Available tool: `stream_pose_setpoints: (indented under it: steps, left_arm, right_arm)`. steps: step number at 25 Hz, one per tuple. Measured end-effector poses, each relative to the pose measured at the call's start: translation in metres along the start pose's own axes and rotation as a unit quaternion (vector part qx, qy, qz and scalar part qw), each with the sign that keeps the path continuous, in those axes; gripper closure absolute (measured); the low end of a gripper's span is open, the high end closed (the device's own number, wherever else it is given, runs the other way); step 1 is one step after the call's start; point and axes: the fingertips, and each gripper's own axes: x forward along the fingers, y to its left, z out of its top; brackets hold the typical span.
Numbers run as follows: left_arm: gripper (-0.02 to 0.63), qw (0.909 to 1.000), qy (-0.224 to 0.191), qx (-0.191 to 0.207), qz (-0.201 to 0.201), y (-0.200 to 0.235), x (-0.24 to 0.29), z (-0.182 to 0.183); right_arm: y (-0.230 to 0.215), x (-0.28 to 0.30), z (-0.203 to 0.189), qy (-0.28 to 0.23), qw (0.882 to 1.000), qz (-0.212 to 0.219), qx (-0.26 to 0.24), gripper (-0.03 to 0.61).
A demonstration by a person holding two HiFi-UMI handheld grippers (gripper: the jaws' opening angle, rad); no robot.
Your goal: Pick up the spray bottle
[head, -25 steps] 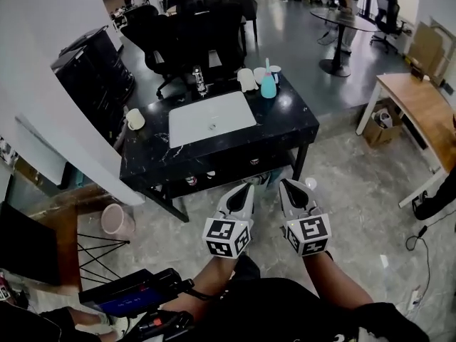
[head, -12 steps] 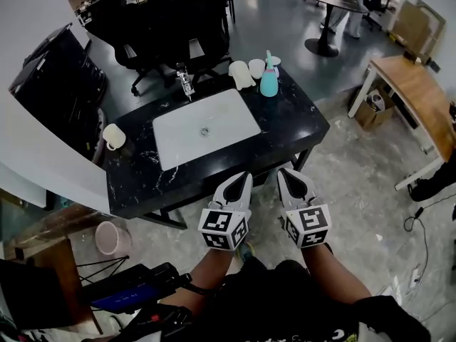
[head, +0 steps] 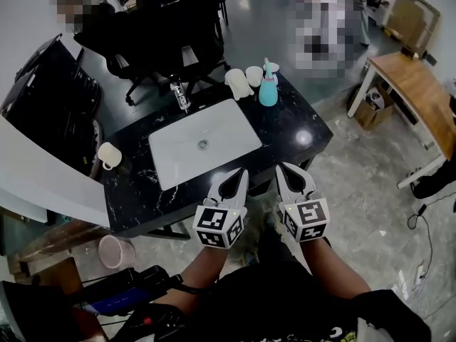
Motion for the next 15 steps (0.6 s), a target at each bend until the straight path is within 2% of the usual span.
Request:
stream_pose_setpoints:
  steps: [8, 15]
  left_arm:
    - [0.614, 0.9999, 0.009, 0.006, 0.003, 0.038, 0.06, 0.018]
    - [0.614, 0.9997, 0.017, 0.015, 0.006, 0.065, 0.139, 0.027]
  right_arm:
    - [-0.036, 0.072, 0.012, -0.012, 1.0, 0.006, 0.013, 0.555]
    - [-0.09, 0.143, 0.019, -0.018, 1.0, 0.01, 0.014, 0.555]
